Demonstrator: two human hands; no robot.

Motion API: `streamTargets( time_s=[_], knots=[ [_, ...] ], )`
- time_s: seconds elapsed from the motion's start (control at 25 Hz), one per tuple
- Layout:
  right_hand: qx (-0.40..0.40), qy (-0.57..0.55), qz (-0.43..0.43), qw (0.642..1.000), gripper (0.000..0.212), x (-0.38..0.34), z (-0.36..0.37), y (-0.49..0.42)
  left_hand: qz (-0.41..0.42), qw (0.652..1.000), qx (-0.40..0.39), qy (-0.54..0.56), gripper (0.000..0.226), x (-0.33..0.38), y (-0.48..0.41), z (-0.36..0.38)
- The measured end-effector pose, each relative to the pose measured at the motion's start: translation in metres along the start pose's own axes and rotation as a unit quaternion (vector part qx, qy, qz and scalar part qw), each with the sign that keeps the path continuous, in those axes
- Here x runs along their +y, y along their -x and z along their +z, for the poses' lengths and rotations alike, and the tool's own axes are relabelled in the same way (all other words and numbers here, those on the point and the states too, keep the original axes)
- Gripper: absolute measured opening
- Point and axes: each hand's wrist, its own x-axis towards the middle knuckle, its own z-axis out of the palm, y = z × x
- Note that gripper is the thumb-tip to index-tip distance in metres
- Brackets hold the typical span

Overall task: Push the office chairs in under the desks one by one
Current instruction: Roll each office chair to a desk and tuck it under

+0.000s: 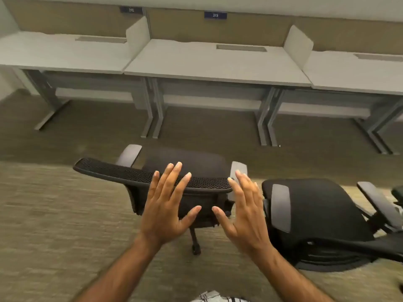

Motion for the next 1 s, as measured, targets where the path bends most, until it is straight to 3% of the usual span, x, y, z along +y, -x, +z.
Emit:
streamTargets(
  time_s=[0.24,0.48,0.76,1.0],
  knots=[
    [-0.040,0.068,0.011,0.997,0.078,-0.061,0.036,-0.048,-0.070,0.994,-0.076,-0.031,0.085,-0.088,-0.014,-0.027],
    [-0.085,0.171,0.063,0.980,0.090,-0.083,0.059,-0.066,-0.076,0.983,-0.153,-0.072,0.098,-0.163,-0.024,-0.048],
    [-0.222,0.212,0.063,0.950,0.104,-0.090,0.056,-0.101,-0.041,0.928,-0.366,-0.059,0.108,-0.195,-0.061,-0.069],
    [-0.233,0.235,0.028,0.943,0.094,-0.087,0.067,-0.135,-0.048,0.931,-0.355,-0.071,0.113,-0.217,-0.080,-0.063]
  ],
)
